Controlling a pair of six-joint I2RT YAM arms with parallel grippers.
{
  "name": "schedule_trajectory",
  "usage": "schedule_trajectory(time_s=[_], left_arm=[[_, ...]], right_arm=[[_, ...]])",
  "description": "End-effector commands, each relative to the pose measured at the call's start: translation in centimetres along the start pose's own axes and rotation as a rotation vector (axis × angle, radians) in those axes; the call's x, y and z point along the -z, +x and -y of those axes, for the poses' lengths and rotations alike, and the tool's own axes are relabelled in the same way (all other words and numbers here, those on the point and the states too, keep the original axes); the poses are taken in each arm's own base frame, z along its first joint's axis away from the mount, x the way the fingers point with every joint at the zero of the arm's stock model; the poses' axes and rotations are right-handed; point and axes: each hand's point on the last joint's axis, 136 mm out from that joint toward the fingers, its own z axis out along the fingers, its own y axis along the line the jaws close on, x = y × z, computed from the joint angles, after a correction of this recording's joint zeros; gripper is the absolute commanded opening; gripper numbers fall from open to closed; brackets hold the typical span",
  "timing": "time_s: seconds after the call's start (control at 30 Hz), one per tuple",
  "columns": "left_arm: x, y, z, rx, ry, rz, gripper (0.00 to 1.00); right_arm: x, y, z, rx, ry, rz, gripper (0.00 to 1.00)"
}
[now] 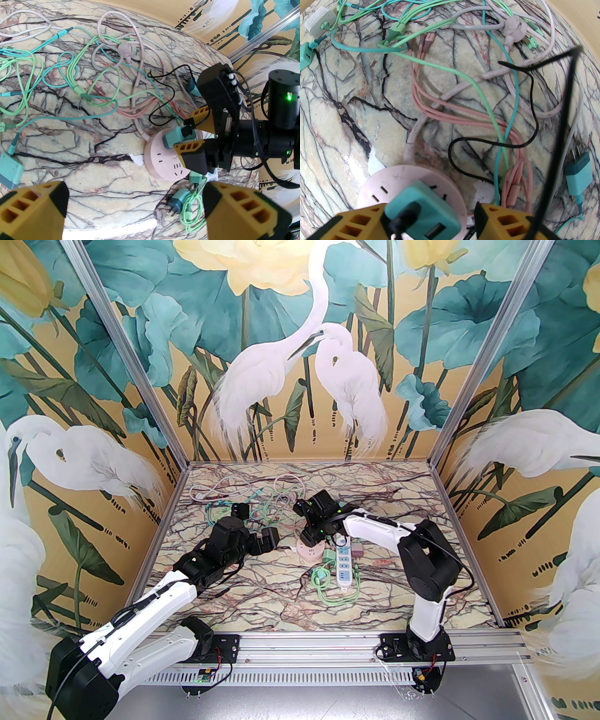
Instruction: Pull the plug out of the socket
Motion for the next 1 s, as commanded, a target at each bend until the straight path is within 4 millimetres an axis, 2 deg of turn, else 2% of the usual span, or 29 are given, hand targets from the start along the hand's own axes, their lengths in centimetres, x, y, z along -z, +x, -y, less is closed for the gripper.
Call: schedule_trajectory(time_s=[0.0,0.07,0.17,0.23,0.33,0.53,0.63,0.73,0.83,0.9,0.97], left_arm=[[0.1,0.4,-0.1,0.008,0.007,-0.017,1.0],[0.1,0.3,0.0,0.007,0.009,-0.019,1.0],[0.3,0.3,-0.1,0.004,0.007,-0.017,0.99],[0.4,0.3,-0.2,0.005,0.002,-0.015,1.0],[0.3,0.5,-0.4,0.006,-0.002,-0.015,1.0],[-0.1,1.0,-1.1,0.028,-0.03,-0.023,1.0],[-0.7,1.8,-1.8,0.071,-0.051,-0.044,0.98],[-1.7,3.2,-2.1,0.136,-0.043,-0.075,0.91],[-2.9,4.6,-1.9,0.214,0.0,-0.101,0.75],[-3.8,5.2,-1.5,0.254,0.033,-0.122,0.61],[-4.8,5.8,-1.2,0.286,0.049,-0.151,0.54]], right_arm=[[-0.6,0.0,0.0,0.048,0.022,-0.025,0.57],[-0.8,-0.1,-0.2,0.058,0.02,-0.028,0.55],[-1.0,-0.2,-0.3,0.067,0.023,-0.029,0.47],[-1.0,-0.4,-0.5,0.071,0.031,-0.031,0.34],[-0.9,-0.7,-1.3,0.073,0.036,-0.021,0.31],[-1.2,-1.2,-2.2,0.01,0.069,-0.011,0.18],[-1.3,-1.3,-2.4,-0.063,0.072,-0.005,0.19],[-1.3,-1.2,-2.9,-0.134,0.064,0.0,0.19],[-1.3,-1.2,-3.5,-0.182,0.066,-0.001,0.19],[-1.4,-1.1,-3.6,-0.213,0.073,-0.005,0.19],[-1.4,-1.0,-3.7,-0.238,0.084,-0.009,0.19]])
